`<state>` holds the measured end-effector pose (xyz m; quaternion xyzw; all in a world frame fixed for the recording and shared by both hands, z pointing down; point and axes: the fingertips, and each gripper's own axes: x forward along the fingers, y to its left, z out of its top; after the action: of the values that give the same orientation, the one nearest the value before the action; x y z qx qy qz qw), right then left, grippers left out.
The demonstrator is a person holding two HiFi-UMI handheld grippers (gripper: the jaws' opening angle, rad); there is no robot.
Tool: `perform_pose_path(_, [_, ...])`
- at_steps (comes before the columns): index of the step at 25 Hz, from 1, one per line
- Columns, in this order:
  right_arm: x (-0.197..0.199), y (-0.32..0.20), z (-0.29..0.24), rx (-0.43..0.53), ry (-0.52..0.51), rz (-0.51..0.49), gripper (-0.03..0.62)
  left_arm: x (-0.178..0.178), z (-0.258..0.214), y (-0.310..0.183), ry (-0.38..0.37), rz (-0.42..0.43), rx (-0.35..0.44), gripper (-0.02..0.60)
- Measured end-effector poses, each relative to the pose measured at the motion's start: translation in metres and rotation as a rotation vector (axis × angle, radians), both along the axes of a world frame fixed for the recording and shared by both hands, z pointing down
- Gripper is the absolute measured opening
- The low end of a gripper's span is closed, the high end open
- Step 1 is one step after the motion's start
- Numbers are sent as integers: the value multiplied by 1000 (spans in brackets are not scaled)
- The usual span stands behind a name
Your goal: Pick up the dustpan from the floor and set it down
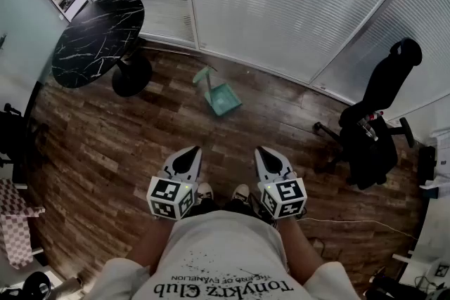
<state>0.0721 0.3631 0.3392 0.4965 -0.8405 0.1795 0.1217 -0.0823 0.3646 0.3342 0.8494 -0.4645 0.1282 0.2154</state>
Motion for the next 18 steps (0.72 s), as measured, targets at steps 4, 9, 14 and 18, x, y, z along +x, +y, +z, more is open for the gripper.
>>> perform_pose_path(4, [-1,-5,2,-4,4,-4,25,-2,2,-5,1,-3,-5,23])
perform_pose_path(9, [-1,-5,1,-2,6,-7,25,-1,1,-5,5,-2,-3,23])
perform_pose_path(14, [-5,-6,-1,1,-12,-11,25,-3,1,-6,6,-4,-7,23])
perform_pose_path(18, [-7,-6,-1,-1,-29,-21,25,-3,2,-7,4,0,-9,23])
